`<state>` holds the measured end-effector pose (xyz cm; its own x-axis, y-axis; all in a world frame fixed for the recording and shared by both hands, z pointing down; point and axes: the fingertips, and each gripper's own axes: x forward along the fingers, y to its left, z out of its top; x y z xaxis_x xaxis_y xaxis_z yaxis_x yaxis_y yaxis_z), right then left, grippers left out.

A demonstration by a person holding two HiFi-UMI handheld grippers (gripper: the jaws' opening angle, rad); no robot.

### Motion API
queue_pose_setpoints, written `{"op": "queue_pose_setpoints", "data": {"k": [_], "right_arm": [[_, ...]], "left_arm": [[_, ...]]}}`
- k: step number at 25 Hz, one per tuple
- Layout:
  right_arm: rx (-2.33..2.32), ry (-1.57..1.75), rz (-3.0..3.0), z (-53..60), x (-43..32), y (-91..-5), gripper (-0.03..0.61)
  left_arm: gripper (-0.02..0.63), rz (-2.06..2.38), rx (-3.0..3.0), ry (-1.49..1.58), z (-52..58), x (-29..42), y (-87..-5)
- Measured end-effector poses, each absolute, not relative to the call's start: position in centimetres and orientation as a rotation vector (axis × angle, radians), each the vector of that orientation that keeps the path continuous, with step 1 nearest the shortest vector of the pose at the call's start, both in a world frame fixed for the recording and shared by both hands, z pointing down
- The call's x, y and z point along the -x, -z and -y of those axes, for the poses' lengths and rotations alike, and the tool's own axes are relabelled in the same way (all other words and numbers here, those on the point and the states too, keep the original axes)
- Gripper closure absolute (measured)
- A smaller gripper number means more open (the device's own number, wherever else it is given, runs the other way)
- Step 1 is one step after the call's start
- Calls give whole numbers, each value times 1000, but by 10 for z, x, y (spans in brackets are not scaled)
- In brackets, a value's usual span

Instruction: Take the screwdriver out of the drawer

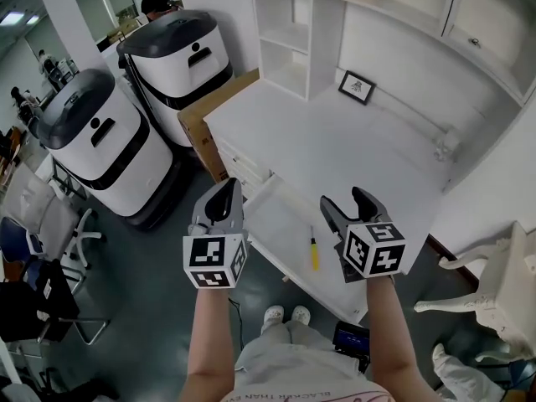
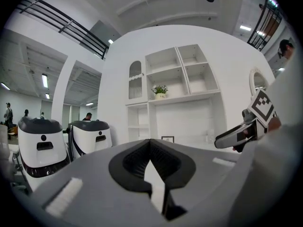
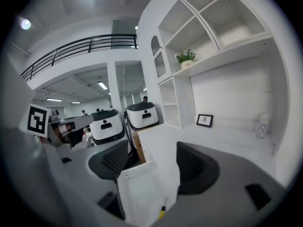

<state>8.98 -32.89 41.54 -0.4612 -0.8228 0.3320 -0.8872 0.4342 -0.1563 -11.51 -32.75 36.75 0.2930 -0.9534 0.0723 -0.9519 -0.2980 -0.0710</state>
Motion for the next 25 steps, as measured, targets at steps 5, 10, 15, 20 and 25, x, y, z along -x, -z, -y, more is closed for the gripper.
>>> {"op": "queue_pose_setpoints", "data": {"k": [5,10,15,20,25], "right_arm": [[-1463,-551,2363,333,-85,-464,261],[-1431,-660,2245,333,-83,-519,261],[-1390,-765,2145,327,-79,-574,262],[-1338,-844,2046,318,-80,-625,264],[-1289,-889,1938,309,-81,-673,304]], "left_arm": [[604,-1863,2590,246,339,117,-406],[604,-1850,2656,333,346,117,-439],[604,-1845,2708,411,347,118,-470],[604,-1839,2753,475,347,117,-496],[604,-1838,2786,523,349,118,-518]]}}
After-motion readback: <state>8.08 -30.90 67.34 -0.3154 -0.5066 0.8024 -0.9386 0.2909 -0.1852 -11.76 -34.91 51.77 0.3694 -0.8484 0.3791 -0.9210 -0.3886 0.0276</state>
